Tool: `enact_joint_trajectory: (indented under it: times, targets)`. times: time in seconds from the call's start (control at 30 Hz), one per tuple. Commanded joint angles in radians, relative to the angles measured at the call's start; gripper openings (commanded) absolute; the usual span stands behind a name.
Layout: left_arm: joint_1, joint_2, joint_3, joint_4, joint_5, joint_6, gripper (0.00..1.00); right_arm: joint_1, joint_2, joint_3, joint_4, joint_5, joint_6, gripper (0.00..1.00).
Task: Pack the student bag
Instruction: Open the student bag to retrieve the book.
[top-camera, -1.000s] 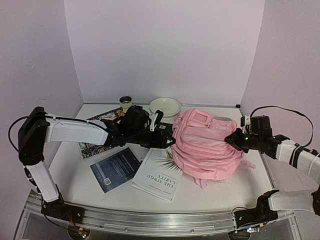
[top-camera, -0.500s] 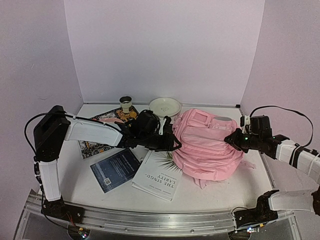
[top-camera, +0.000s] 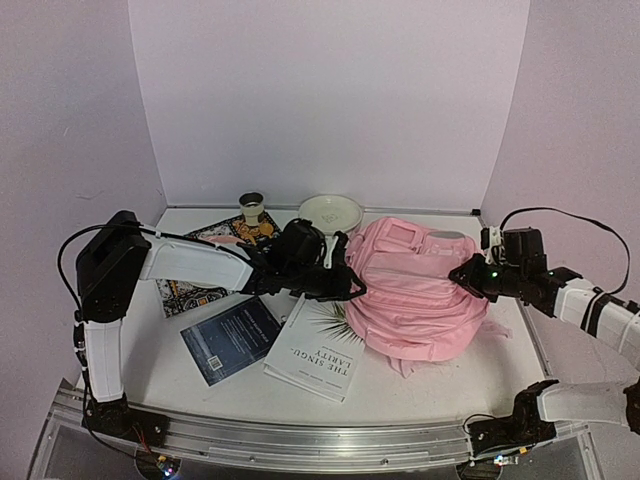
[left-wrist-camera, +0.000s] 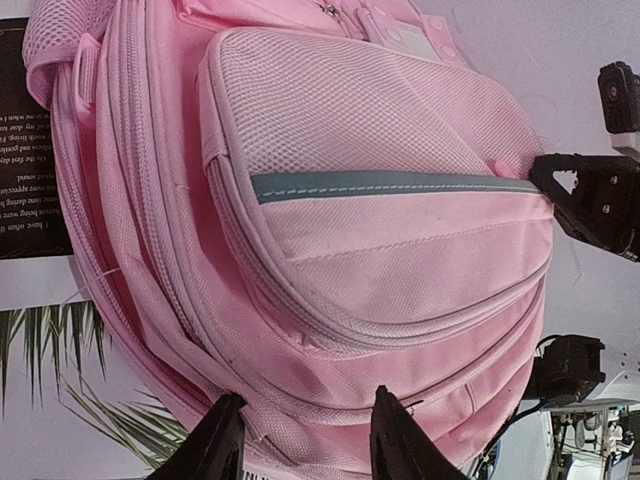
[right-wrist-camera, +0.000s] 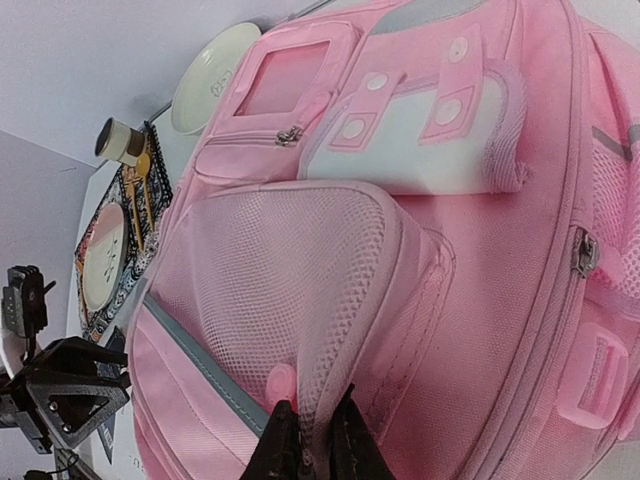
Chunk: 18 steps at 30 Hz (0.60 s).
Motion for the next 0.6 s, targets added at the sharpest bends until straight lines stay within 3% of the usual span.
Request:
enact_joint_trajectory:
  times: [0.0,0.3,0.4,0.57]
  targets:
    - [-0.006,0.003,0.015,0.025,-0.038,0.01,0.45,0.015,-0.045,0.08,0.1,-0.107,-0.044,0.0]
    - [-0.006,0.03,0.047,-0.064,-0.103,0.065,0.42,0.014,-0.041,0.091,0.099,-0.122,-0.059,0.0]
    - [-0.006,0.034,0.067,-0.064,-0.084,0.076,0.32,0.015,-0.046,0.094,0.098,-0.135,-0.065,0.0]
    - [-0.005,0.012,0.115,-0.064,-0.082,0.117,0.06,0.015,-0.065,0.114,0.071,-0.164,-0.092,0.0]
